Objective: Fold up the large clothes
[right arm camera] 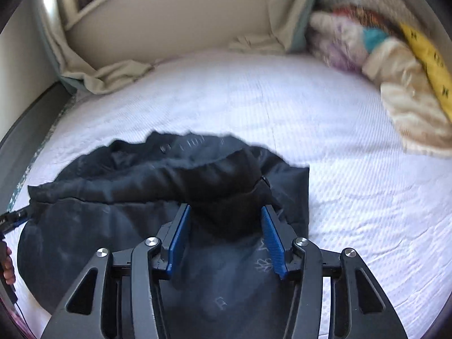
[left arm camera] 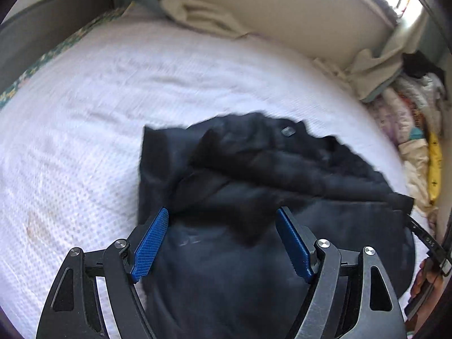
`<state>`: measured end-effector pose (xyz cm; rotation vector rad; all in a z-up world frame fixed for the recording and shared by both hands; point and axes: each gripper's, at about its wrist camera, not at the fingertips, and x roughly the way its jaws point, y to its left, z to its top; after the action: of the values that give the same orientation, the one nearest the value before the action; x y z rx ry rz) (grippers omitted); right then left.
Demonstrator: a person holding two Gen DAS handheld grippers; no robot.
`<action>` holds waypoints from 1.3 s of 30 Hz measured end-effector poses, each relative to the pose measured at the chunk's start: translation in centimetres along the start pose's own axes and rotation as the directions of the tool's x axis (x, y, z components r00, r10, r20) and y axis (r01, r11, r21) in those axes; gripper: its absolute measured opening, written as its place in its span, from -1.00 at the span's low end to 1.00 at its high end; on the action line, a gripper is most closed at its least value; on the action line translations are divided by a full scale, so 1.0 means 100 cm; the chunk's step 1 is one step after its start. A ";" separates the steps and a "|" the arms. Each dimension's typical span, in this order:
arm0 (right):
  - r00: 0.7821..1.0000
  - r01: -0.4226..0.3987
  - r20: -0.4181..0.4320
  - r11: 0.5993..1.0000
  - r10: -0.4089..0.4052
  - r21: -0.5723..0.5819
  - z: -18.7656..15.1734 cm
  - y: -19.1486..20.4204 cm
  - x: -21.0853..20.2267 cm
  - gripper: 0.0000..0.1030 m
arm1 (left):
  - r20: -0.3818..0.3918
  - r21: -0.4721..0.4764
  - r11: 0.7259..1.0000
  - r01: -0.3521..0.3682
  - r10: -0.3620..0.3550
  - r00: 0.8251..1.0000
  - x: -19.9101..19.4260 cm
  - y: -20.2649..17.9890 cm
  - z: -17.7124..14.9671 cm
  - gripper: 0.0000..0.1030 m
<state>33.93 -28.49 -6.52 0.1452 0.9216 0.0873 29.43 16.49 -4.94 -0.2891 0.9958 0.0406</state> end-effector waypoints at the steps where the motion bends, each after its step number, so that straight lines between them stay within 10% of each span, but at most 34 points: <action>1: 1.000 0.001 -0.020 1.000 0.000 0.007 -0.001 -0.002 0.006 -0.04 | -0.026 -0.022 1.000 0.014 -0.015 1.000 0.006 0.004 0.000 0.57; 14: 0.996 0.023 -0.091 1.000 -0.022 0.009 -0.019 -0.002 0.040 -0.04 | -0.086 -0.093 0.994 0.055 -0.063 0.994 0.031 0.013 -0.005 0.60; 18: 0.997 -0.017 -0.075 0.997 0.023 0.079 -0.008 -0.003 0.013 0.37 | -0.068 -0.153 0.978 0.139 -0.150 0.986 0.008 0.023 -0.001 0.63; 29: 0.984 -0.174 0.051 0.985 0.173 0.012 -0.004 0.026 -0.054 0.47 | -0.020 -0.307 0.916 0.257 -0.276 0.961 -0.020 0.073 -0.004 0.71; 39: 0.982 -0.188 0.024 0.982 0.188 -0.018 -0.011 0.035 -0.051 0.49 | -0.121 -0.418 0.840 0.345 -0.428 0.896 0.005 0.097 -0.035 0.72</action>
<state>29.97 -25.66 -2.60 0.2181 0.8796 0.2672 25.20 24.84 -9.32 -0.8755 1.1198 -0.1705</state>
